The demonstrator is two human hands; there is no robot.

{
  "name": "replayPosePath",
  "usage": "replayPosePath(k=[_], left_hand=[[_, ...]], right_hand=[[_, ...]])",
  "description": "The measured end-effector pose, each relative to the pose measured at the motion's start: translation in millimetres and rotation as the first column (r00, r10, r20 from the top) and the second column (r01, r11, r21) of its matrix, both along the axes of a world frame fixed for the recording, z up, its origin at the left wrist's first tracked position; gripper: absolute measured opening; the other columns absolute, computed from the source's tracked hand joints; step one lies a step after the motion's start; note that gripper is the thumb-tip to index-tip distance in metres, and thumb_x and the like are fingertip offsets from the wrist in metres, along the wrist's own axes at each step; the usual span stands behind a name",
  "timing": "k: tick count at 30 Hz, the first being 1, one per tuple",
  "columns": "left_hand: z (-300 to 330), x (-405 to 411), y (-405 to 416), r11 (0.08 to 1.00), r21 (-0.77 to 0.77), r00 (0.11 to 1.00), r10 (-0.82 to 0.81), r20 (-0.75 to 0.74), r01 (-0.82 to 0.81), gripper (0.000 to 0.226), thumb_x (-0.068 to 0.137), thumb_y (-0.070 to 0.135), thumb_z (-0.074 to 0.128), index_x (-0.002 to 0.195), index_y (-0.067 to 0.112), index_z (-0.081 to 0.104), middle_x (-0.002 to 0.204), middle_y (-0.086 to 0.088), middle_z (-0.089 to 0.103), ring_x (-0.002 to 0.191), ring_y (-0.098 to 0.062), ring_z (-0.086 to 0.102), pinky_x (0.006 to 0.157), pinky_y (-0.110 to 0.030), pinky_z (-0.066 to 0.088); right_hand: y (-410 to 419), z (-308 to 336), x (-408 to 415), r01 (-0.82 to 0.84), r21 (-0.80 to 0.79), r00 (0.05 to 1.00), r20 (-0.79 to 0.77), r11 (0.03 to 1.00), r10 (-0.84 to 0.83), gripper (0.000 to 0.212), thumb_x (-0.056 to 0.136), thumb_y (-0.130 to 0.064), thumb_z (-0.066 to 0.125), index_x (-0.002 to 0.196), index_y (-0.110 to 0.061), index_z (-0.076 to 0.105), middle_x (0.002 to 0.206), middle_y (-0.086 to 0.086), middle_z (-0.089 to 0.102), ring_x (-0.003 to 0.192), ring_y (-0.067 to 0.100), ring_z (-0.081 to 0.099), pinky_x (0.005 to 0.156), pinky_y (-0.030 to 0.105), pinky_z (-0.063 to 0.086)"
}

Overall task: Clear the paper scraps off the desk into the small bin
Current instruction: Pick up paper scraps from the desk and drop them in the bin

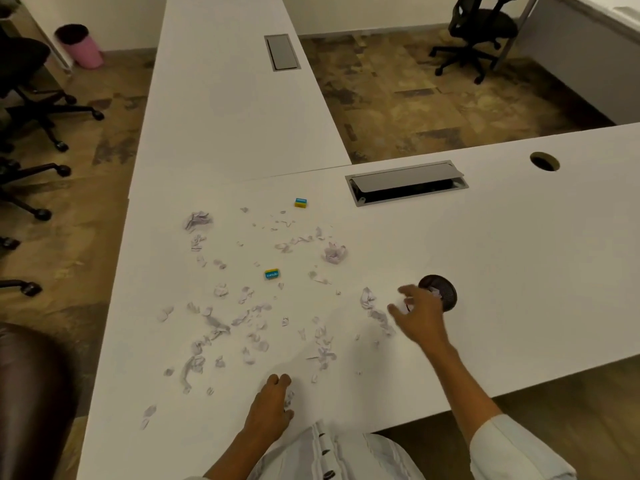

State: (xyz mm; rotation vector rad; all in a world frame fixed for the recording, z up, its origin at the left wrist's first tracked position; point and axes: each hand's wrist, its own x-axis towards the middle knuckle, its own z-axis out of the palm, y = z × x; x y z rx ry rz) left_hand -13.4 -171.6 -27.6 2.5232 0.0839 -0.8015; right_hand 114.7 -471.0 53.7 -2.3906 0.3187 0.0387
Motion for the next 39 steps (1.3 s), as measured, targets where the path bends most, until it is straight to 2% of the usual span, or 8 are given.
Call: replayPosePath(k=[6,13,17,20,23,28,34,39], left_hand=[[-16.8,3.0,3.8,0.980,-0.129,0.973,0.173,0.152,-0.154,0.024,0.074,0.006,0.071,0.074,0.022,0.054,0.074,0.012,0.045,0.059,-0.002,0.047,0.056,-0.007,0.036],[-24.3,-2.8,27.7,0.938,-0.143,0.907,0.343,0.245,-0.316,0.014,0.070,-0.006,0.070,0.066,0.006,0.063,0.066,0.008,0.047,0.058,-0.016,0.055,0.054,-0.013,0.039],[-20.0,-5.1,43.5,0.915,-0.139,0.881,0.403,0.246,-0.380,0.016,0.072,-0.004,0.070,0.064,0.007,0.062,0.066,0.003,0.053,0.061,-0.019,0.058,0.055,-0.014,0.041],[-19.0,-6.1,50.8,0.901,-0.152,0.865,0.434,0.253,-0.407,0.021,0.072,-0.003,0.072,0.062,0.012,0.060,0.067,0.004,0.053,0.061,-0.018,0.059,0.056,-0.013,0.043],[-21.2,-4.7,56.6,0.886,-0.165,0.847,0.463,0.261,-0.433,0.029,0.072,-0.002,0.072,0.062,0.019,0.055,0.069,0.002,0.055,0.062,-0.016,0.059,0.056,-0.015,0.045],[-16.4,4.9,55.2,0.881,-0.186,0.838,0.471,0.274,-0.435,0.041,0.074,0.000,0.072,0.059,0.030,0.048,0.069,0.004,0.056,0.062,-0.012,0.058,0.055,-0.010,0.042],[-7.4,27.5,38.6,0.897,-0.234,0.859,0.431,0.277,-0.375,0.025,0.073,0.001,0.074,0.063,0.021,0.061,0.072,0.001,0.059,0.062,-0.013,0.062,0.057,-0.014,0.050],[10.4,56.3,4.8,0.880,-0.345,0.846,0.435,0.307,-0.327,0.016,0.070,0.001,0.077,0.065,0.013,0.067,0.073,-0.004,0.065,0.064,-0.011,0.064,0.059,-0.014,0.053]], right_hand=[[18.7,-69.1,-15.6,-0.163,-0.027,0.913,-0.383,0.986,0.141,0.095,0.075,-0.046,0.074,0.146,-0.004,0.026,0.152,0.019,0.027,0.142,0.030,0.024,0.113,0.039,0.027],[67.8,-93.3,-15.4,-0.318,-0.059,0.870,-0.414,0.946,0.267,0.116,0.072,-0.067,0.064,0.151,-0.007,0.004,0.159,0.017,-0.009,0.144,0.037,-0.015,0.118,0.052,0.004],[108.0,-100.2,-26.6,-0.514,-0.063,0.805,-0.378,0.855,0.457,0.118,0.067,-0.084,0.045,0.152,-0.011,0.007,0.160,0.013,-0.007,0.146,0.031,-0.014,0.119,0.046,0.002],[129.2,-116.2,-48.0,-0.624,-0.217,0.774,-0.301,0.751,0.557,0.085,0.084,-0.053,0.059,0.150,-0.014,0.023,0.159,0.017,0.009,0.146,0.037,0.006,0.118,0.047,0.013],[142.6,-119.3,-65.2,-0.673,-0.308,0.739,-0.260,0.672,0.621,0.063,0.060,-0.025,0.089,0.118,-0.018,0.064,0.131,0.017,0.057,0.114,0.036,0.058,0.083,0.035,0.056],[133.2,-111.9,-65.9,-0.702,-0.341,0.708,-0.242,0.626,0.663,0.043,0.048,-0.002,0.088,0.088,-0.012,0.074,0.099,0.006,0.070,0.087,0.022,0.066,0.051,0.025,0.054],[122.1,-91.2,-48.0,-0.154,0.163,0.967,-0.176,0.975,0.182,0.014,0.082,-0.006,0.070,0.094,-0.009,0.077,0.094,0.006,0.075,0.085,0.015,0.070,0.079,0.007,0.048],[80.7,-39.5,-34.3,0.284,0.528,0.948,-0.280,0.800,-0.152,0.013,0.078,-0.012,0.076,0.090,-0.016,0.077,0.085,0.003,0.075,0.070,0.008,0.071,0.074,0.025,0.058]])
